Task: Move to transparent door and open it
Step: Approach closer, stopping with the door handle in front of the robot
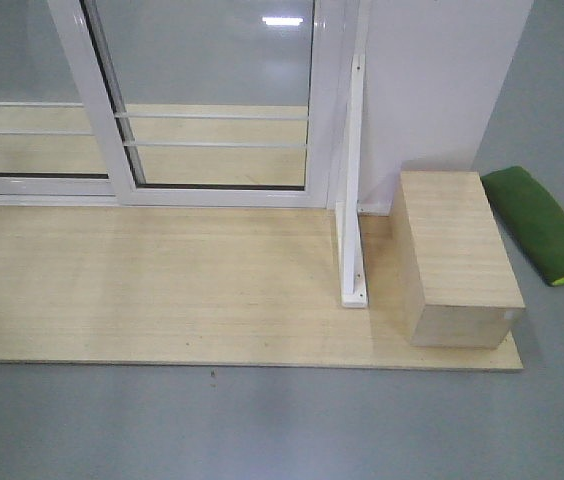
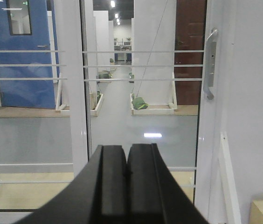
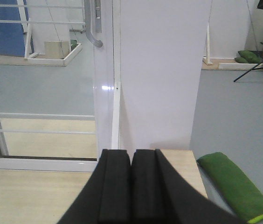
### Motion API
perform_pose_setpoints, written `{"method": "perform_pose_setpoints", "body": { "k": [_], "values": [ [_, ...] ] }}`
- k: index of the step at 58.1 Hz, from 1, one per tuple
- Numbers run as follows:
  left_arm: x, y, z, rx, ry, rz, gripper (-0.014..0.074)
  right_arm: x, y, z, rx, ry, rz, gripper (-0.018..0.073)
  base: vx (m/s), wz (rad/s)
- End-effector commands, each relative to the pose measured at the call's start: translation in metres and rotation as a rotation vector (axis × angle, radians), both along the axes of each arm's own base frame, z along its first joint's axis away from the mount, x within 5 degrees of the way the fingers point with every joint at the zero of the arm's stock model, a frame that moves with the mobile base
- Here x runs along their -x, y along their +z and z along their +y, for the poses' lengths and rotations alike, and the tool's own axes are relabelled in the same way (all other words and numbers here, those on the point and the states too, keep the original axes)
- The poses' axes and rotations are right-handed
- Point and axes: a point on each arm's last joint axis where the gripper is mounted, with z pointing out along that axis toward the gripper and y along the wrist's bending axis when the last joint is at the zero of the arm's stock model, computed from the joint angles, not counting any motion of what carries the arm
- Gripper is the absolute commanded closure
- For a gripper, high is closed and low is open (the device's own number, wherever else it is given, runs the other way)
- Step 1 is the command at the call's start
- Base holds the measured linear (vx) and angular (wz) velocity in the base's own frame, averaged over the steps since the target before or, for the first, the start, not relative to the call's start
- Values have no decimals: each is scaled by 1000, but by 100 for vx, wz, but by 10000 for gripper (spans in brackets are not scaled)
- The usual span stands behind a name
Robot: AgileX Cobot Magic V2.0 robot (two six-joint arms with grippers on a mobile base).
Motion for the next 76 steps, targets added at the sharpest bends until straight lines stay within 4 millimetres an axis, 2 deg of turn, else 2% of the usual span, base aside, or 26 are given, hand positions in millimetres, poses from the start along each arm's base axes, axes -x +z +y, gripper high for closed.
{"method": "perform_pose_setpoints", "body": {
  "k": [1, 43, 76],
  "values": [
    [-1, -3, 0, 12, -4, -43, 602, 0, 4, 1, 4, 7, -84, 567, 46, 13],
    [-1, -3, 0, 12, -4, -43, 602, 0, 4, 1, 4, 7, -84, 567, 41, 7],
    [-1, -3, 0, 12, -4, -43, 602, 0, 4, 1, 5, 7, -81, 567, 27, 0]
  ]
}}
